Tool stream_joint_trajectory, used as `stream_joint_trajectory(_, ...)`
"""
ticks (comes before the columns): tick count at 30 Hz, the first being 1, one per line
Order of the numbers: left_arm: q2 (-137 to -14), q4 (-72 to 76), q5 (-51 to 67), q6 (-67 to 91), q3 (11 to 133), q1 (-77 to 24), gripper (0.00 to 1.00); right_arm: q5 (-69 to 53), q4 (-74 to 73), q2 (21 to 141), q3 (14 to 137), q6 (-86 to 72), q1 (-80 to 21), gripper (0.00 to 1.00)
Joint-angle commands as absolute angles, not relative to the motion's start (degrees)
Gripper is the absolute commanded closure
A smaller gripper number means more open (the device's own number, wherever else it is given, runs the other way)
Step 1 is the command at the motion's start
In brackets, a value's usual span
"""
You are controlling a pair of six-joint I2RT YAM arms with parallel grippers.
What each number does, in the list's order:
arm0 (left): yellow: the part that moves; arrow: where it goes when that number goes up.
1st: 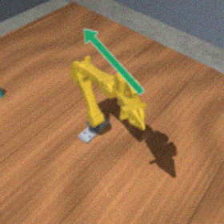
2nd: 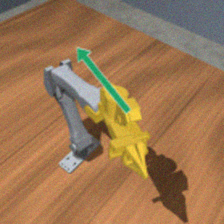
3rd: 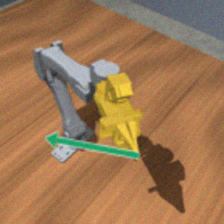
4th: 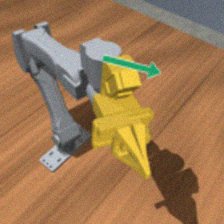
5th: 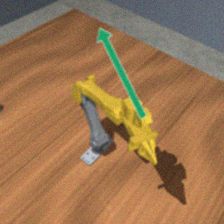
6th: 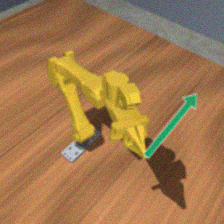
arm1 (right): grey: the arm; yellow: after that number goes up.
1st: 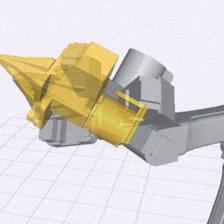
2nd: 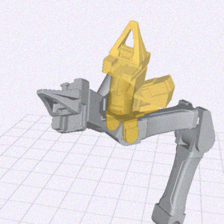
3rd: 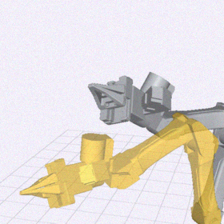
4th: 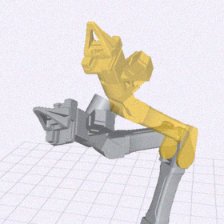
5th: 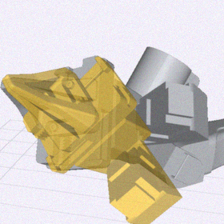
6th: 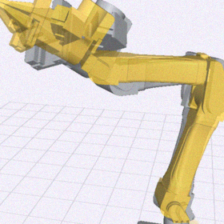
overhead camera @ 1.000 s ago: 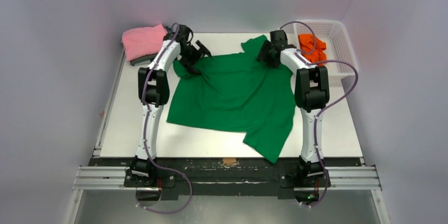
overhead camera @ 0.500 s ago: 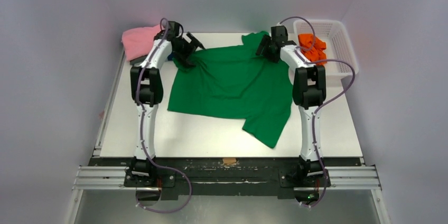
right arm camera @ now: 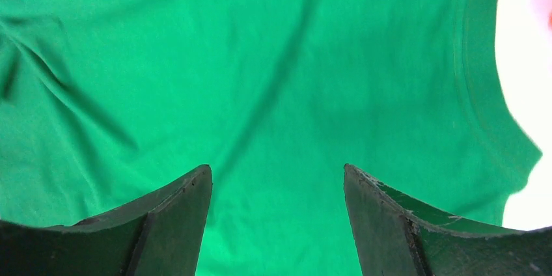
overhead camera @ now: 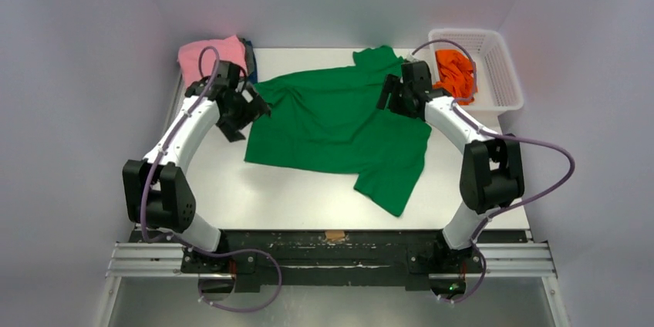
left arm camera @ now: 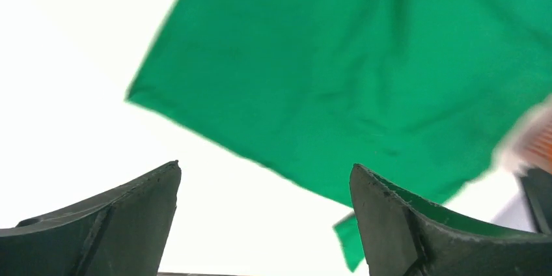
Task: Fold and stack the t-shirts
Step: Flatten out the tshirt, then grab the side of the flattened tshirt closest away from the robot with both arms
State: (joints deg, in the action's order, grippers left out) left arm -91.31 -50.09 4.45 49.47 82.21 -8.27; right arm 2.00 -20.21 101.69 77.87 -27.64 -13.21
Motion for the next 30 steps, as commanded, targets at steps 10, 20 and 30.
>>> stream_joint_trajectory(10, -94.6, -44.6, -9.5, 60.3, 63.7, -7.1, 0.31, 4.3, -20.7, 92.3, 64.4, -29.7, -13.3, 0.27)
stream_joint_trajectory(20, -98.4, -42.7, -11.1, 69.5, 64.1, -7.6, 0.38, 7.1, -21.2, 87.9, 60.4, -31.0, -13.3, 0.27)
stream_joint_trajectory(30, -97.5, -44.2, -13.5, 76.4, 63.9, -9.7, 0.39, 7.6, -22.8, 86.4, 59.9, -30.4, -13.3, 0.27)
